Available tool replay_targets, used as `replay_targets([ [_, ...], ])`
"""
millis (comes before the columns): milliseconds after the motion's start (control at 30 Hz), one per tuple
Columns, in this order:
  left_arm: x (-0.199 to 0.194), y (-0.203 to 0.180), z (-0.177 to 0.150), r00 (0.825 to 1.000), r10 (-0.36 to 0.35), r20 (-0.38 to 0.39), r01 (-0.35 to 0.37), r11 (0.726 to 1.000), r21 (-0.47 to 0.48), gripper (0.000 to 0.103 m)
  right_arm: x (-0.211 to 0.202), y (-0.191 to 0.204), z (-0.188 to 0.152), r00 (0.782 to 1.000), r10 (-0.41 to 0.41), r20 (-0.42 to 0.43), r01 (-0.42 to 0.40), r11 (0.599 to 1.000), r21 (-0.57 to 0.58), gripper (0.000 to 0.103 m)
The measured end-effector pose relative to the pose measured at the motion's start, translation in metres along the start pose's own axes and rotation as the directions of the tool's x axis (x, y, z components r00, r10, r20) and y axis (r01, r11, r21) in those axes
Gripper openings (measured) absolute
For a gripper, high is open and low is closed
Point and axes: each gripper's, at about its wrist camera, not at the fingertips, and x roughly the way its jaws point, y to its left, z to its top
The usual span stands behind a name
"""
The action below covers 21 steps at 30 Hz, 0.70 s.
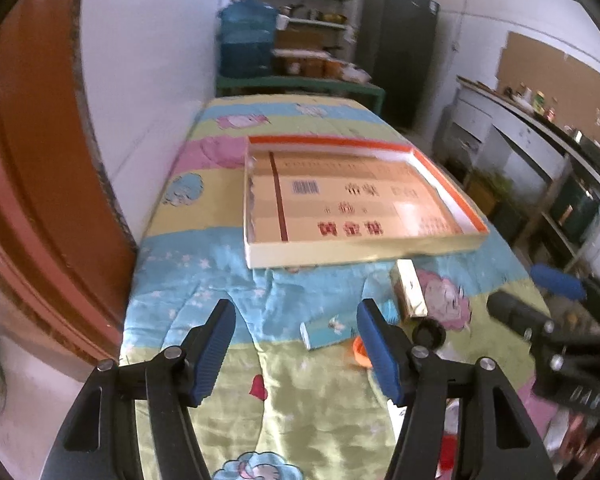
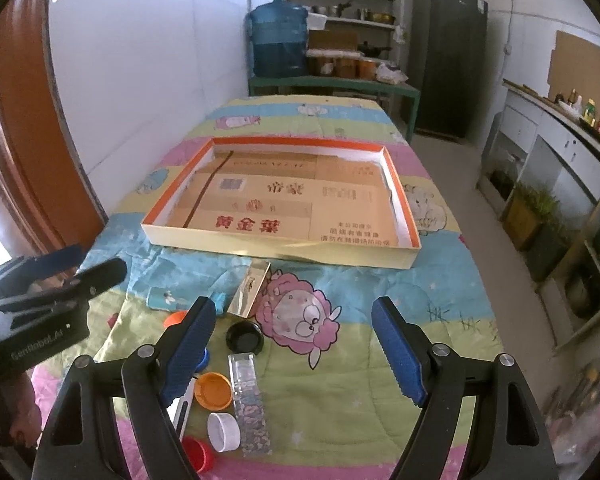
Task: Organize rigid objects
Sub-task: 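Grasp the orange cap with the left tool while the right tool grasps the gold box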
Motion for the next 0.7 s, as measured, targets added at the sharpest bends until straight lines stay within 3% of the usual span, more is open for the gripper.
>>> replay_targets([
  [167,0.006,0.000,-0.014,0.999,-0.028,-0.024,0.030,0.998,0.053,0.062,0.009,-0.004,0.000,1.000,0.002,-0.018,-0.002,1.000,0.011,0.081],
  [400,0.017,-0.028,-0.021,0.989,-0.124,-0.078,0.129,0.990,0.062,0.062,0.015,-0.003,-0.002,1.000,0.004,-0.028,-0.004,1.000,0.012,0.081],
  [567,0.037,-0.038,-0.022,0.982,-0.139,-0.127,0.143,0.989,0.025,0.060,0.016,-0.013,-0.005,1.000,-0.010,-0.025,0.011,0.999,0.038,0.081],
  [700,0.050,-0.037,-0.020,0.974,-0.160,-0.157,0.158,0.987,-0.029,0.052,0.018,-0.020,-0.008,0.999,-0.005,-0.033,0.007,0.998,0.055,0.081],
])
